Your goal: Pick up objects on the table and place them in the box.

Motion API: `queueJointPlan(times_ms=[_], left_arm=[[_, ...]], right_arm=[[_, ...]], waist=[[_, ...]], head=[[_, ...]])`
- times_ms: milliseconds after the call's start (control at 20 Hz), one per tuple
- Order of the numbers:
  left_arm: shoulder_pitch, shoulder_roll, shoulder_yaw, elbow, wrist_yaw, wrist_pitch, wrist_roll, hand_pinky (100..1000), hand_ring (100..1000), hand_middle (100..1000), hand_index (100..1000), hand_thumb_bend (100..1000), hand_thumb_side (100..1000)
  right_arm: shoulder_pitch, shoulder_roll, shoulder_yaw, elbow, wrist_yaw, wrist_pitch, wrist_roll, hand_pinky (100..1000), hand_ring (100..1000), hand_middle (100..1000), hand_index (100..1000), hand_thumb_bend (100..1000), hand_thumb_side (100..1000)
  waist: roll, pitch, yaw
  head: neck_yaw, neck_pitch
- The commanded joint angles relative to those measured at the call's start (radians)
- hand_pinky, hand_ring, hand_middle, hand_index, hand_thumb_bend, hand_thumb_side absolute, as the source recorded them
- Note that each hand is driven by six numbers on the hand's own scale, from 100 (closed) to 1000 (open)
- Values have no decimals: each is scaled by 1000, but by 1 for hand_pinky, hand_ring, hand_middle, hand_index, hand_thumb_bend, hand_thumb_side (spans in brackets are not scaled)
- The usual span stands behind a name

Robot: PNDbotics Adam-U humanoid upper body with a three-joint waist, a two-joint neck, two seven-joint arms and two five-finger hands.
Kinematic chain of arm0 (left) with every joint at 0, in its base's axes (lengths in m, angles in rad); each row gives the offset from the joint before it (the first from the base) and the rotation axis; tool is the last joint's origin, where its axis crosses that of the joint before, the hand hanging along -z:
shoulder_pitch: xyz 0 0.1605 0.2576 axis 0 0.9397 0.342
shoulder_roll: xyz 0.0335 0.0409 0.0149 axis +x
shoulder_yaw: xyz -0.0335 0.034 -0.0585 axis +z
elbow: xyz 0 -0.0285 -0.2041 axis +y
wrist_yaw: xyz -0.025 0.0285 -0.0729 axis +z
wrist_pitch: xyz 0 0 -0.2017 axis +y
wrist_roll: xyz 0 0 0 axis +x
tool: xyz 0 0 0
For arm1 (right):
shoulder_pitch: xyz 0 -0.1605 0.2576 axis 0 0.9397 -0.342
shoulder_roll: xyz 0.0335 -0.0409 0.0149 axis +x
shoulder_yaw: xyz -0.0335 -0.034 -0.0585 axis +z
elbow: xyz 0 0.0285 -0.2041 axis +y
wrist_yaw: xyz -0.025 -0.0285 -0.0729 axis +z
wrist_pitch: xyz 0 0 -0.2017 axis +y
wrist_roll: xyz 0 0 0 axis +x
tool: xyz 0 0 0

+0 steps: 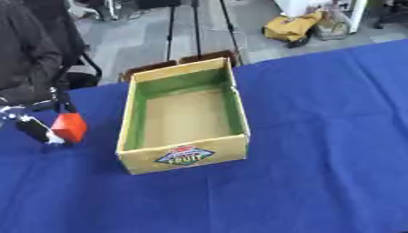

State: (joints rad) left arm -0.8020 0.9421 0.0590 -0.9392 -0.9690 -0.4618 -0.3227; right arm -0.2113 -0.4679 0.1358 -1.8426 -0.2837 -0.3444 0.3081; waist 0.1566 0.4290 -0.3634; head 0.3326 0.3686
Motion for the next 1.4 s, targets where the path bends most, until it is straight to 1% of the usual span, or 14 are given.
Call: queueJointPlan(times_ms=[50,400,600,650,700,800,900,1150,1400], left_arm=[[-10,33,6,-19,-2,2,16,606,537,567,667,633,399],[-5,28,2,-15,-5,6,24,570,492,514,613,599,368],[-4,26,0,-14,-5,8,26,521,448,461,556,577,342],[-3,26,0,-15,-5,9,26,504,433,444,540,582,327],[-3,26,0,-15,-4,10,27,474,404,408,509,564,332],[-2,27,0,-17,-1,11,33,435,363,352,460,561,319],[-1,28,0,-20,5,11,38,412,331,309,422,551,312],[2,38,1,-33,40,8,37,391,291,250,376,526,302],[-2,62,-5,-59,112,-6,21,380,261,191,334,500,293]], right_arm=[[-7,-6,-11,-7,4,-6,2,820,729,540,814,100,614],[-7,-5,-11,-6,6,-9,4,822,730,540,814,100,620],[-7,-5,-11,-6,7,-11,4,823,730,540,814,100,623],[-7,-5,-11,-6,7,-11,4,823,730,540,814,100,623],[-7,-5,-11,-6,7,-12,4,823,731,540,815,100,628],[-6,-5,-11,-5,7,-12,4,823,731,540,815,100,629],[-5,-6,-11,-5,6,-13,5,824,731,540,815,100,629],[-1,-11,-13,-5,-2,-14,7,824,731,542,815,100,622],[8,-23,-15,-5,-20,-14,10,825,731,543,816,100,621]], waist=[[-8,-17,2],[-13,-13,5],[-16,-11,8],[-17,-11,8],[-18,-12,9],[-19,-13,10],[-20,-15,12],[-25,-29,18],[-31,-61,29]], head=[[-1,-12],[-2,-16],[-1,-17],[-1,-17],[-1,-17],[-1,-17],[-1,-16],[-3,-12],[-4,-5]])
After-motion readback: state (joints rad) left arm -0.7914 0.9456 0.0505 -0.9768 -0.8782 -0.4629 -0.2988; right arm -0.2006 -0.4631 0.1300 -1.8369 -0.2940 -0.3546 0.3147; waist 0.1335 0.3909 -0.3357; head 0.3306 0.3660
